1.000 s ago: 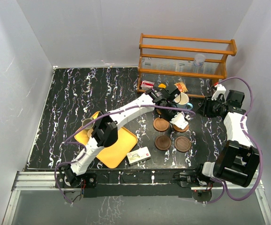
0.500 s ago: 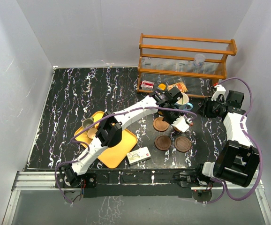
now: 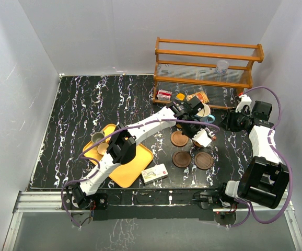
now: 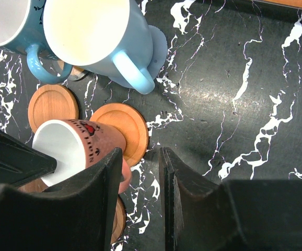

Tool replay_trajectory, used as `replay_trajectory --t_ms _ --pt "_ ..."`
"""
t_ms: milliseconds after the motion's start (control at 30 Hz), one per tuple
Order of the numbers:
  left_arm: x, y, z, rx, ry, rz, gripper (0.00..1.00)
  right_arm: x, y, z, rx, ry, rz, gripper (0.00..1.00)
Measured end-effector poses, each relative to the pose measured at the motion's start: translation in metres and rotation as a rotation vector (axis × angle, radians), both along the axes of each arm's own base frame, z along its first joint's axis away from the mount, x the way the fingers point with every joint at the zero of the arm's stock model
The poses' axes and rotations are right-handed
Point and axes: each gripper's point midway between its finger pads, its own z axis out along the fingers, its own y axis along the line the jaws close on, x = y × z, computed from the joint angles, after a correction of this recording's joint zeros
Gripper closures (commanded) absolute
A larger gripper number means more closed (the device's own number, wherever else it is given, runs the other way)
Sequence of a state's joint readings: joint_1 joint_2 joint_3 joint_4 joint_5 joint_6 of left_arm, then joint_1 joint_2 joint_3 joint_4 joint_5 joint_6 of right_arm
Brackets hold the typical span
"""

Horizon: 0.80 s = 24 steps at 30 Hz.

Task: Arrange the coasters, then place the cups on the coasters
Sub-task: Place the cup on the coaster.

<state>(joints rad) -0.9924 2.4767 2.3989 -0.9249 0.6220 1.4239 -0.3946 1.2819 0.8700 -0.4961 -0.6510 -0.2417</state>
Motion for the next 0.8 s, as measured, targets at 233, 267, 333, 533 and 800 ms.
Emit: replay_trajectory --t_ms 233,267,333,533,800 --pt "0.005 -0.007 0.006 -0.031 -0.016 0.009 0.65 0.0 0.0 0.0 0.001 -0.001 0.002 0.68" --pt "0.005 -0.008 0.007 -0.033 -0.017 0.01 0.64 0.0 0.0 0.0 0.001 -0.001 0.002 0.68" --pt "0.006 -0.009 0.008 -0.037 -0.019 0.015 0.63 0.0 0.0 0.0 -0.002 -0.002 0.005 0.67" --pt "0.014 -0.014 0.011 -0.053 -0.037 0.057 0.58 -0.004 0.001 -0.003 -0.024 0.0 0.038 0.65" --pt "0.027 -0.015 0.005 -0.043 -0.066 0.121 0.52 -0.015 -0.001 -0.02 -0.078 0.053 0.113 0.63"
